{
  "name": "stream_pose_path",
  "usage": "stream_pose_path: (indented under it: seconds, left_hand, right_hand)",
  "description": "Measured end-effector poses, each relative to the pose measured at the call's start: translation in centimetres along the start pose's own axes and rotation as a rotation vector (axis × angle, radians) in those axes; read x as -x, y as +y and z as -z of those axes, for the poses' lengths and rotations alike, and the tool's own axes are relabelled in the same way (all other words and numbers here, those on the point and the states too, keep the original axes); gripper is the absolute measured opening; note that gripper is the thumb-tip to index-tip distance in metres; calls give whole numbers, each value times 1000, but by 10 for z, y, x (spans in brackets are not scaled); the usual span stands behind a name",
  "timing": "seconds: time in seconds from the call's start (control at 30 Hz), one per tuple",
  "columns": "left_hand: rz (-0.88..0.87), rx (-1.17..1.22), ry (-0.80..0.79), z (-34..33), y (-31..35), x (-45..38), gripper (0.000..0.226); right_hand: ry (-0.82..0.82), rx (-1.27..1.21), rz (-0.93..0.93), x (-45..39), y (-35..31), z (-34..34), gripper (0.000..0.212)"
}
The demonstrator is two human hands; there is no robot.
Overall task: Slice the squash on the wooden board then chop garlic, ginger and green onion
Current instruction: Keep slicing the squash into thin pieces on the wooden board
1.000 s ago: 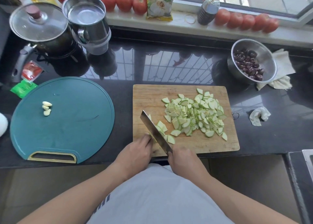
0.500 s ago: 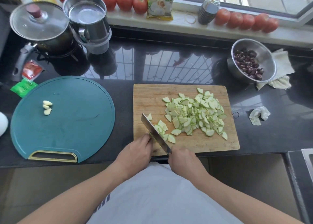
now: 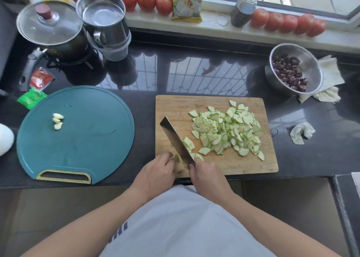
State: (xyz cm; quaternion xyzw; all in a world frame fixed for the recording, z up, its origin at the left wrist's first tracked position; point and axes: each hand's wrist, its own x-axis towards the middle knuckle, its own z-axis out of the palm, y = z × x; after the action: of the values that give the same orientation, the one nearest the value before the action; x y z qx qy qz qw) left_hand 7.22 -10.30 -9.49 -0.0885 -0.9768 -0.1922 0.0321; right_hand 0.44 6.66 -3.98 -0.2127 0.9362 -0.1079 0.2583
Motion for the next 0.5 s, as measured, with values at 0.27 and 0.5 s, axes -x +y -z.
stream_pose_path:
  seconds: [0.27, 0.5]
  left_hand:
    - [1298, 1197, -278, 15, 6, -35, 18]
    - [1270, 1155, -246, 5, 12, -45, 18]
  right_hand:
    - [-65, -8, -67, 15, 5, 4, 15]
    - [-97, 18, -77, 16, 3, 5, 11]
